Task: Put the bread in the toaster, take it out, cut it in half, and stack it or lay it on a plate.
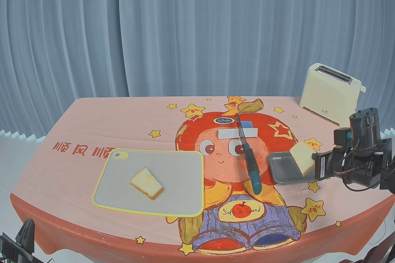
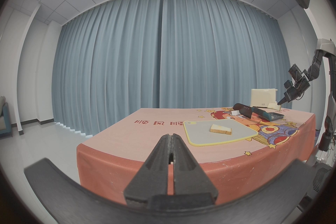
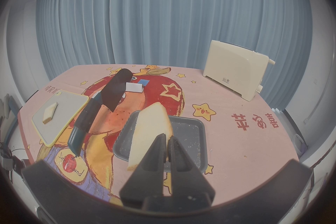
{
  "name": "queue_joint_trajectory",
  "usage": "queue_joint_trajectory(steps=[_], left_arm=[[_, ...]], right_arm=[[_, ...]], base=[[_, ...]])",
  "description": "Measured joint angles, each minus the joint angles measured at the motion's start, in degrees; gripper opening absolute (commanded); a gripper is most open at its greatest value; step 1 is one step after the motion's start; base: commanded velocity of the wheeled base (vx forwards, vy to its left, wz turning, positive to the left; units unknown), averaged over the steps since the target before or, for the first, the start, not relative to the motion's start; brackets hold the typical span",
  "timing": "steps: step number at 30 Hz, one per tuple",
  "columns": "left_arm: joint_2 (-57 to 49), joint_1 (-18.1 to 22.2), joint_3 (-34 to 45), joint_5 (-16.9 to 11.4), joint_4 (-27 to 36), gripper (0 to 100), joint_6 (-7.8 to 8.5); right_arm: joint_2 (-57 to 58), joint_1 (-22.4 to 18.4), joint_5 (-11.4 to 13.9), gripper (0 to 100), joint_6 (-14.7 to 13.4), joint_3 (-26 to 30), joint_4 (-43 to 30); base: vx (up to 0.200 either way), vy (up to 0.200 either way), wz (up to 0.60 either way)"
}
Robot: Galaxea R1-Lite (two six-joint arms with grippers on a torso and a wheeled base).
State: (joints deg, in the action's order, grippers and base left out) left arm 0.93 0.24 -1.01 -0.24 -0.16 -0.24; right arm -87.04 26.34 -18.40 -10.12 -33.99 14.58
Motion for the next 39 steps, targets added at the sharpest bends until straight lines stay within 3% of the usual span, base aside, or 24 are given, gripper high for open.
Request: queue_joint_trajectory(steps=[39], left_arm=[[0.0, 0.0, 0.0, 0.0, 0.0, 0, 0.0]], right_arm=[[-6.8, -2.4, 0.0, 0, -2.7, -1.8, 0.3]], base=[[0.0, 0.0, 0.0]])
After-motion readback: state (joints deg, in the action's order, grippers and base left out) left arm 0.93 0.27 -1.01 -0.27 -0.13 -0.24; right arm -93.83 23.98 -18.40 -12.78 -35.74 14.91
